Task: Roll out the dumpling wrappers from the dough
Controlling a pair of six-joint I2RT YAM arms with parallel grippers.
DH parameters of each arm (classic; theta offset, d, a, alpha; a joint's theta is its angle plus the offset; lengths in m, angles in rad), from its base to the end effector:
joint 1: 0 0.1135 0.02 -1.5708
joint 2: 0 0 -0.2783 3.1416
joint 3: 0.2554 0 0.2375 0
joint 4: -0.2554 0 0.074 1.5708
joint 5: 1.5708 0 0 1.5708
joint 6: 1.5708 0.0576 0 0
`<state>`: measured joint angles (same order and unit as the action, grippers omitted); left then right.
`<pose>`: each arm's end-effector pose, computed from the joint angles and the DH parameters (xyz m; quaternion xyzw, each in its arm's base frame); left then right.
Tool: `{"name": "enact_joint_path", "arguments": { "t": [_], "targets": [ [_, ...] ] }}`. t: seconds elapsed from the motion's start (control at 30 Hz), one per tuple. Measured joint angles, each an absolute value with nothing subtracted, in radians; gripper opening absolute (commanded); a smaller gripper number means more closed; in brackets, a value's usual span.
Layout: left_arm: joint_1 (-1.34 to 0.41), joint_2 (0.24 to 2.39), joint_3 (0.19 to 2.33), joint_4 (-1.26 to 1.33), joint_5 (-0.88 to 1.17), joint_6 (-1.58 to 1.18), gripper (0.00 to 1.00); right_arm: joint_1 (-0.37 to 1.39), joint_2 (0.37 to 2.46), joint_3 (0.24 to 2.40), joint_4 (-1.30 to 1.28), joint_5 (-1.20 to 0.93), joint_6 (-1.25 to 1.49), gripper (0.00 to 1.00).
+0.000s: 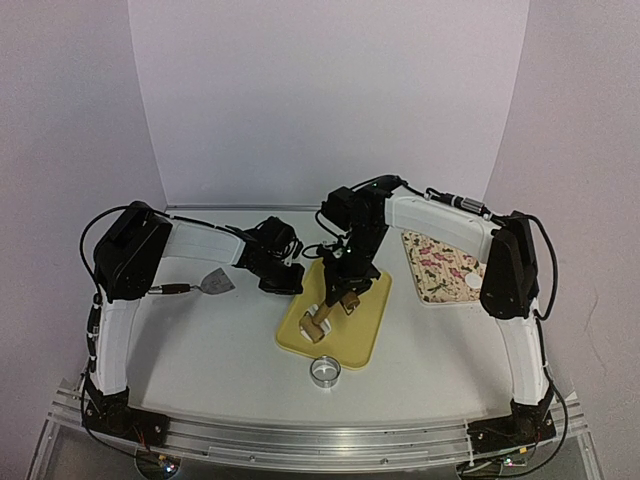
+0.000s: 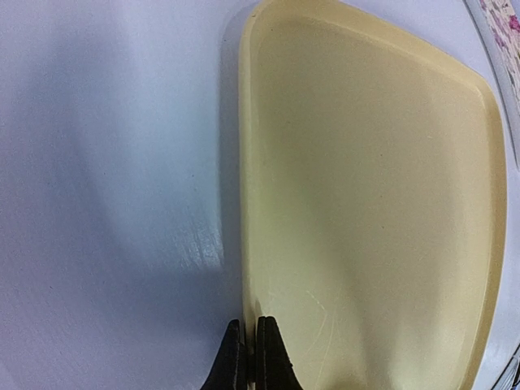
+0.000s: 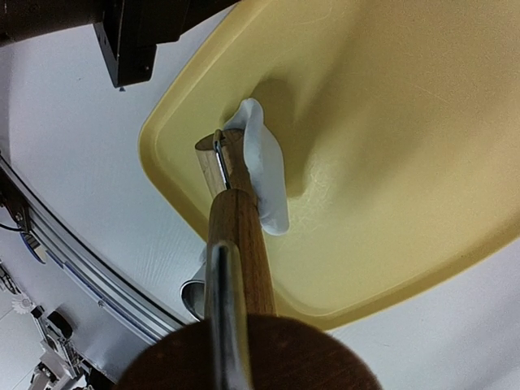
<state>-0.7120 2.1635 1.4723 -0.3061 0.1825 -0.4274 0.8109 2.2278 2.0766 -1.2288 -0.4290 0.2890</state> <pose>0.3427 -0.3095 0.1343 0.1610 0.9419 -0.2255 0.1900 0.2927 0.3428 0.2345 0.2705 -0.9345 -0.2293 0.0314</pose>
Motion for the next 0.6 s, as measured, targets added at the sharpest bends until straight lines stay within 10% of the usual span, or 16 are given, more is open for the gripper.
{"name": "enact_joint_path", "arguments": {
  "t": [0.6],
  "targets": [
    [-0.714, 2.164, 1.470, -0.303, 0.182, -0.427, 0.00, 0.815, 2.263, 2.111, -1.232, -0.453, 0.290, 0.00]
  ]
}}
